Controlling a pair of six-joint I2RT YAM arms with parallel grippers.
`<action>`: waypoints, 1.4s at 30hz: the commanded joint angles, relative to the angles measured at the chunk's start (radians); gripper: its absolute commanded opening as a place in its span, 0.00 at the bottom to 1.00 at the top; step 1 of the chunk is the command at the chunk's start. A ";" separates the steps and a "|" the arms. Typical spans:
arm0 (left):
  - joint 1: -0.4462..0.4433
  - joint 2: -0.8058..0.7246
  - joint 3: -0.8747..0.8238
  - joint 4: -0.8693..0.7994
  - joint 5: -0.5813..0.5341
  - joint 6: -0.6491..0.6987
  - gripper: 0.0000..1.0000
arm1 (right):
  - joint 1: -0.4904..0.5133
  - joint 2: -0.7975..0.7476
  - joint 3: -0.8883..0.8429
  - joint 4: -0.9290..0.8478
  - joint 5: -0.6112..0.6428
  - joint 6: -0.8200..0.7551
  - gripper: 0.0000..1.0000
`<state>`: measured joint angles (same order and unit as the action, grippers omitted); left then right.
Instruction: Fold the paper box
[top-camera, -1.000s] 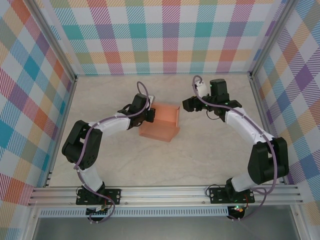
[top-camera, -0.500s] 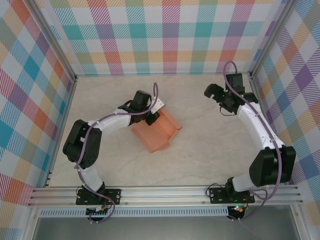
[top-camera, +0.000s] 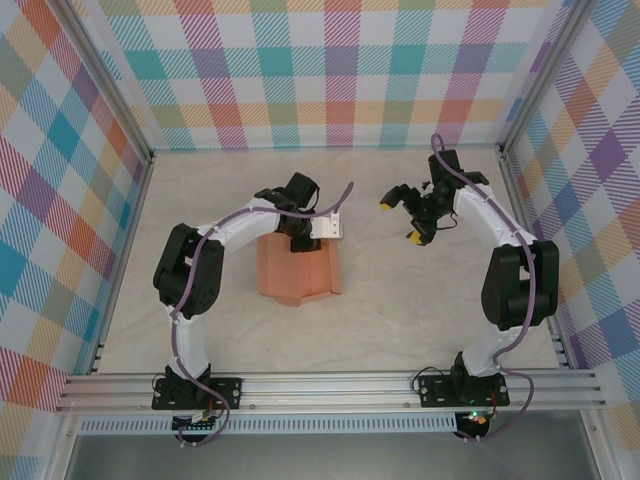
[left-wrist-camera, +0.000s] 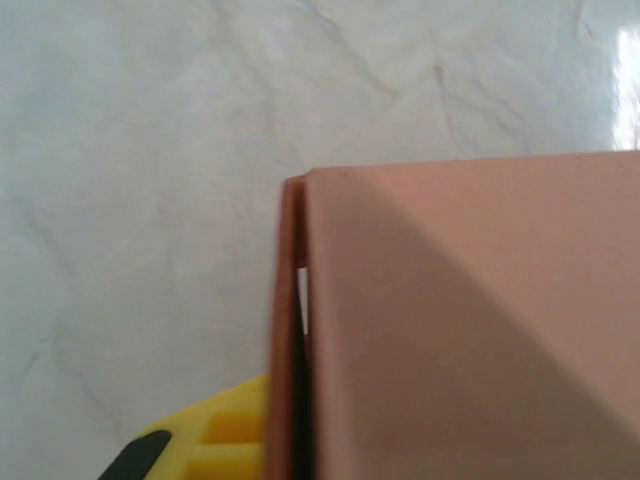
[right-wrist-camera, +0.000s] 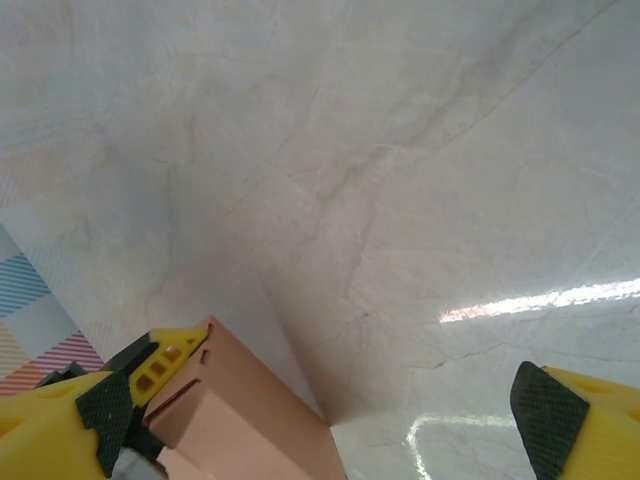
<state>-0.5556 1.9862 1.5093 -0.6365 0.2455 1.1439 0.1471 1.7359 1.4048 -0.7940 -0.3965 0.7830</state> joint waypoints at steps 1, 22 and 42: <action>-0.027 0.022 0.037 -0.072 -0.047 0.061 0.20 | -0.013 0.018 -0.017 -0.031 -0.041 0.023 1.00; -0.026 -0.188 0.079 0.053 0.049 -0.121 0.83 | 0.007 0.068 0.005 -0.033 0.038 -0.186 0.97; 0.270 -0.708 -0.639 0.450 -0.131 -1.226 0.85 | 0.193 -0.041 -0.048 -0.280 -0.001 0.559 1.00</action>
<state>-0.2989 1.3106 0.9230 -0.2665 0.1463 0.1238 0.3225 1.7840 1.4490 -1.0267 -0.3023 1.0832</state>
